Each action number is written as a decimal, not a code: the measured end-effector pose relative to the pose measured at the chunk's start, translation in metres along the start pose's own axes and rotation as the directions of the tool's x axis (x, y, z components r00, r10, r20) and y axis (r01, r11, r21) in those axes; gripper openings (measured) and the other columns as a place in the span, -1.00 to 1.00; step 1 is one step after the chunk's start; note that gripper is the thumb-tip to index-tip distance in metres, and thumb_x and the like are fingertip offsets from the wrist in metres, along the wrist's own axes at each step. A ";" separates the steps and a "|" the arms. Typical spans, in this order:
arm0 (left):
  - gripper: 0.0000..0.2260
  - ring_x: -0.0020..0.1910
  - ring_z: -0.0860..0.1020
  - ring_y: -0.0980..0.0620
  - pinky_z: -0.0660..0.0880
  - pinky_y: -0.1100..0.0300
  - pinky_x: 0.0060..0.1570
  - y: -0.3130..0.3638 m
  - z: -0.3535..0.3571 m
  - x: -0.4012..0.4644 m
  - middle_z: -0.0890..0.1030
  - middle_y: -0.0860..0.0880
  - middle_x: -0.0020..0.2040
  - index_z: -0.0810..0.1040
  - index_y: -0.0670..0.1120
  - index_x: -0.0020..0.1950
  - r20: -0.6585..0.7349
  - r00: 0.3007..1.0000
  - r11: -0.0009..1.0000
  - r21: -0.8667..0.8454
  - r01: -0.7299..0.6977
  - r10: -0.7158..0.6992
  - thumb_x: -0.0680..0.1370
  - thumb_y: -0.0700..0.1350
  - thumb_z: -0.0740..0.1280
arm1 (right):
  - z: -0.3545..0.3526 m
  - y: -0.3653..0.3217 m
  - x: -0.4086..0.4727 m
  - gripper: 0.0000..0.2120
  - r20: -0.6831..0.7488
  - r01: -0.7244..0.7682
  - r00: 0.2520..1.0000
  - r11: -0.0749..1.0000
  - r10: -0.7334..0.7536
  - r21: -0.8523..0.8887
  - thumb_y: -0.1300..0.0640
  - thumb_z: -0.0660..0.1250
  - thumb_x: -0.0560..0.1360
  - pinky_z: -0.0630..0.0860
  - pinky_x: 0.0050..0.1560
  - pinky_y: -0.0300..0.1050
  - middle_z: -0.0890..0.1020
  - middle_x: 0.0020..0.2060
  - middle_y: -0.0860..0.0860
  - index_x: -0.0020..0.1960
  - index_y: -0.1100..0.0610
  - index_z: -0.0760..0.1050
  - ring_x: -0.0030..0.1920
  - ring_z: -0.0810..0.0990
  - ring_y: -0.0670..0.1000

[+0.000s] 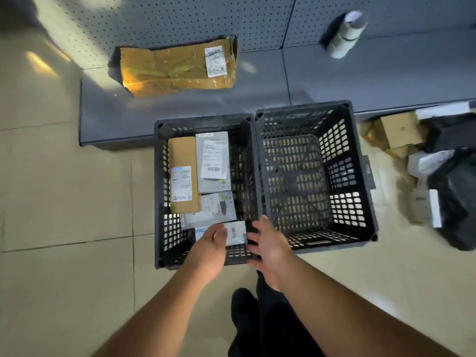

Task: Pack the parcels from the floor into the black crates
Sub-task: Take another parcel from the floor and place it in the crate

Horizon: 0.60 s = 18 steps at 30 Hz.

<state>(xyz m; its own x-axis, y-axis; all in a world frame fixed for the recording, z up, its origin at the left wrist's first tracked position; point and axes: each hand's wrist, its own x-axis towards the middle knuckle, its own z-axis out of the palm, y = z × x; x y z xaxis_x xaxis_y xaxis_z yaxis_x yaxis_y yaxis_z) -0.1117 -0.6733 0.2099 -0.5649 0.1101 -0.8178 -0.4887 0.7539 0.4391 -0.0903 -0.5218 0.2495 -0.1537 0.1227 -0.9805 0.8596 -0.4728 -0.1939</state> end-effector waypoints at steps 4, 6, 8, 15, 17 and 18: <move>-0.65 0.02 0.66 -0.06 0.59 -0.06 0.16 -0.009 0.025 -0.035 0.60 -0.02 0.21 0.44 0.05 0.45 -0.004 0.999 0.997 -0.060 0.051 -0.051 0.72 0.08 0.08 | -0.036 0.024 -0.028 -0.71 0.006 0.001 1.000 1.000 -0.001 0.001 -0.12 0.11 0.67 0.42 0.37 0.17 0.54 0.33 0.00 0.25 -0.05 0.50 0.34 0.49 0.13; -0.64 0.04 0.66 -0.05 0.56 0.04 0.11 -0.001 0.036 -0.051 0.59 0.00 0.22 0.43 0.07 0.46 0.020 0.999 1.000 0.009 0.027 -0.028 0.71 0.10 0.08 | -0.060 0.032 -0.037 -0.62 -0.041 0.020 0.999 0.999 -0.022 -0.036 -0.11 0.10 0.67 0.44 0.37 0.15 0.55 0.32 0.00 0.41 -0.01 0.45 0.33 0.50 0.10; -0.64 0.05 0.66 -0.02 0.50 0.16 -0.02 0.015 0.046 -0.060 0.60 -0.02 0.26 0.42 0.10 0.48 0.029 1.000 0.998 0.064 -0.002 0.000 0.71 0.11 0.07 | -0.087 0.037 -0.042 -0.54 -0.074 0.039 0.997 0.999 -0.038 0.006 -0.21 0.06 0.66 0.51 0.28 0.14 0.57 0.29 -0.01 0.44 -0.03 0.42 0.28 0.53 0.09; -0.72 0.24 0.57 -0.04 0.47 -0.06 0.34 0.102 0.118 -0.072 0.56 0.04 0.29 0.46 0.23 0.34 0.088 0.994 0.997 -0.050 -0.055 0.060 0.69 0.15 0.10 | -0.197 0.031 -0.047 -0.51 -0.140 0.113 0.986 0.975 -0.087 0.190 -0.26 0.03 0.65 0.50 0.28 0.15 0.56 0.21 -0.05 0.44 -0.03 0.41 0.23 0.52 0.08; -0.74 0.22 0.59 -0.06 0.50 -0.08 0.31 0.126 0.147 -0.075 0.57 0.03 0.26 0.47 0.25 0.29 0.098 0.993 0.996 -0.064 -0.064 0.070 0.65 0.17 0.11 | -0.230 0.026 -0.042 -0.50 -0.166 0.127 0.982 0.969 -0.093 0.211 -0.25 0.03 0.65 0.50 0.27 0.16 0.56 0.19 -0.05 0.42 -0.01 0.42 0.21 0.52 0.08; -0.72 0.21 0.59 -0.06 0.50 -0.10 0.30 0.137 0.162 -0.078 0.58 0.04 0.25 0.48 0.25 0.28 0.101 0.992 0.995 -0.072 -0.066 0.074 0.63 0.19 0.11 | -0.247 0.023 -0.040 -0.50 -0.175 0.135 0.980 0.966 -0.097 0.219 -0.25 0.03 0.65 0.50 0.25 0.14 0.56 0.20 -0.04 0.42 0.00 0.42 0.21 0.52 0.08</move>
<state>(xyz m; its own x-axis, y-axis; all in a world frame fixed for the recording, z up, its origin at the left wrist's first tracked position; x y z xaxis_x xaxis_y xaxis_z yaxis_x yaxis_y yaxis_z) -0.0269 -0.4735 0.2736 -0.5295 0.2299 -0.8166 -0.4970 0.6960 0.5182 0.0563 -0.3220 0.2927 -0.1488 0.3186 -0.9361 0.7031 -0.6316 -0.3267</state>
